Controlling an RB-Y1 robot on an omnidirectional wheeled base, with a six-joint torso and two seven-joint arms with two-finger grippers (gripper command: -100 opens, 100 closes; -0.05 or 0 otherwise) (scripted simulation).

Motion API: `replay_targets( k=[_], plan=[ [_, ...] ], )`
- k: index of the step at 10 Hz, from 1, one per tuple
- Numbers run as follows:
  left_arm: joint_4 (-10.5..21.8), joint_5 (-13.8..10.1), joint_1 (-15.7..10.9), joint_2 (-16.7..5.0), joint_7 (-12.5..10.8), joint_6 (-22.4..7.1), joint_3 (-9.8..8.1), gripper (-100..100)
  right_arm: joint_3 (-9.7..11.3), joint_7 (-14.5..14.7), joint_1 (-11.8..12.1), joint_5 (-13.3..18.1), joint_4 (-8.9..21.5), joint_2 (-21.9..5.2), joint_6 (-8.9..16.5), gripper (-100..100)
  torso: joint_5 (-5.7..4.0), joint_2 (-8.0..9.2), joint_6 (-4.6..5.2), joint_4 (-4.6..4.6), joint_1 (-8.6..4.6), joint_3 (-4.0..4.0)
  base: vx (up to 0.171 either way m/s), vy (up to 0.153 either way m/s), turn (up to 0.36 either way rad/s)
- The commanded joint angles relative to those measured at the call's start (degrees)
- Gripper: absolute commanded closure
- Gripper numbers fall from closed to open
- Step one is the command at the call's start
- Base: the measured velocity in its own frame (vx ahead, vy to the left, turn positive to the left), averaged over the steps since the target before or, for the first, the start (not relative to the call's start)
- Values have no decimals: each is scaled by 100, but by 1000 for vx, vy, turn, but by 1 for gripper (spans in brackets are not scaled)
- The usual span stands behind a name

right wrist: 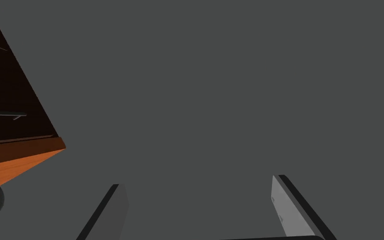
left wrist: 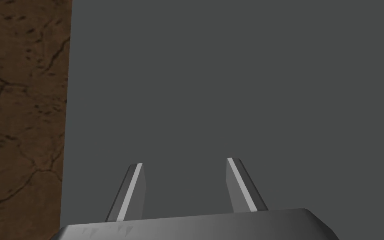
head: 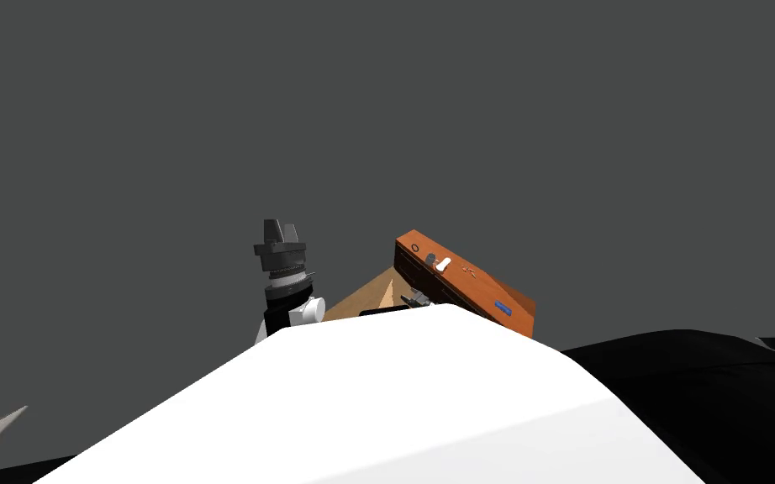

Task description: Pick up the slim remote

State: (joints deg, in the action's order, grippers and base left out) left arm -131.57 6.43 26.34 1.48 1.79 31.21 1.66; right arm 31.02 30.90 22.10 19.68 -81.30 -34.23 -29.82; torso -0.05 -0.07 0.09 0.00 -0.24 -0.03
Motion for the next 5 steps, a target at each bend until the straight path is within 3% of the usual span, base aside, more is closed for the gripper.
replay_targets(
  k=[1,2,3,4,5],
  plan=[
    [0,0,0,0,0,0,0,0,239,286,-62,79,286,-154,51,-100,0,0,0,0,0,0,-9,-15,308],
    [0,0,-2,0,0,0,1,0,239,304,-62,79,435,-154,51,-100,0,0,-7,0,-1,0,-11,-26,217],
    [0,0,0,0,0,0,0,0,459,535,-103,136,607,-366,126,-100,-1,1,-2,0,-4,1,-15,-27,354],
    [0,0,-1,0,0,0,1,0,459,555,-103,136,815,-366,126,-100,-1,2,-6,1,-6,1,-11,-35,210],
    [0,0,0,0,0,0,0,0,459,555,-103,136,815,-366,126,-100,-1,2,-1,1,-9,1,-4,-21,-20]
  ],
)
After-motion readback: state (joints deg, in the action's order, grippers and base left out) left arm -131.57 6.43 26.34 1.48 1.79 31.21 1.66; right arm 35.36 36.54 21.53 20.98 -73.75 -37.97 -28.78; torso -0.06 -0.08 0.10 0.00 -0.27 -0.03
